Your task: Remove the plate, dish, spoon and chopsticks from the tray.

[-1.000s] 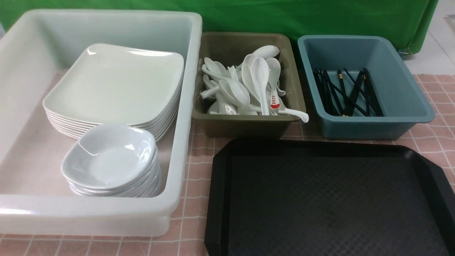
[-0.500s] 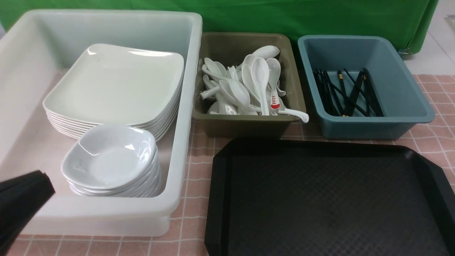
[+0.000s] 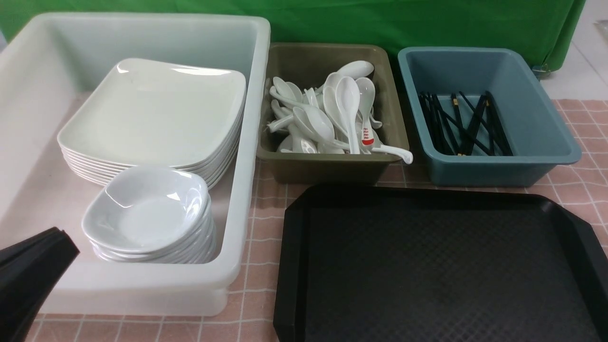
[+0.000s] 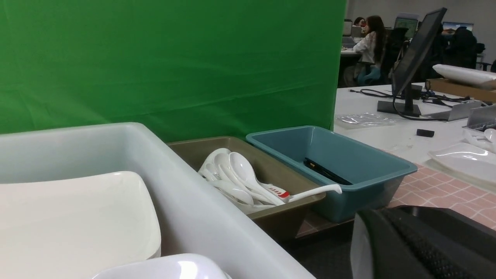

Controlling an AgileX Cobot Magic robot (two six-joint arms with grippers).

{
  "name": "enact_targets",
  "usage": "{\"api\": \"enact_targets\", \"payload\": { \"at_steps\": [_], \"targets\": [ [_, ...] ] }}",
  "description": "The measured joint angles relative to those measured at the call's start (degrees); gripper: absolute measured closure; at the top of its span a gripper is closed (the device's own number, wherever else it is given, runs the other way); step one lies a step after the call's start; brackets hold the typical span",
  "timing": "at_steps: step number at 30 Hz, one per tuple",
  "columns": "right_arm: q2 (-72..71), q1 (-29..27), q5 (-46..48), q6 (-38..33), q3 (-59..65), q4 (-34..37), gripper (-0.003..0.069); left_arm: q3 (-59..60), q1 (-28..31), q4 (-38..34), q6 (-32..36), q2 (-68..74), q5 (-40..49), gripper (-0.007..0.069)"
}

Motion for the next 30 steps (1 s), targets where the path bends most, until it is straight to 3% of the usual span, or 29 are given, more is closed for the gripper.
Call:
{"api": "enact_targets", "payload": {
  "at_steps": [8,15,20,27,30],
  "targets": [
    [0.0,0.0,0.0,0.0,0.0,0.0,0.052,0.0,0.0,0.52,0.97,0.0,0.0,0.0624],
    [0.0,0.0,0.02,0.0,0.0,0.0,0.0504,0.0,0.0,10.83,6.04,0.0,0.48,0.0624],
    [0.0,0.0,0.02,0.0,0.0,0.0,0.0495,0.19,0.19,7.7,6.81,-0.24,1.14,0.0624],
    [0.0,0.0,0.06,0.0,0.0,-0.04,0.0491,8.43,12.42,3.01,7.07,-4.55,0.22,0.0624],
    [0.0,0.0,0.06,0.0,0.0,-0.07,0.0491,13.77,22.09,2.19,6.87,-9.05,-1.35,0.0624]
  ]
}}
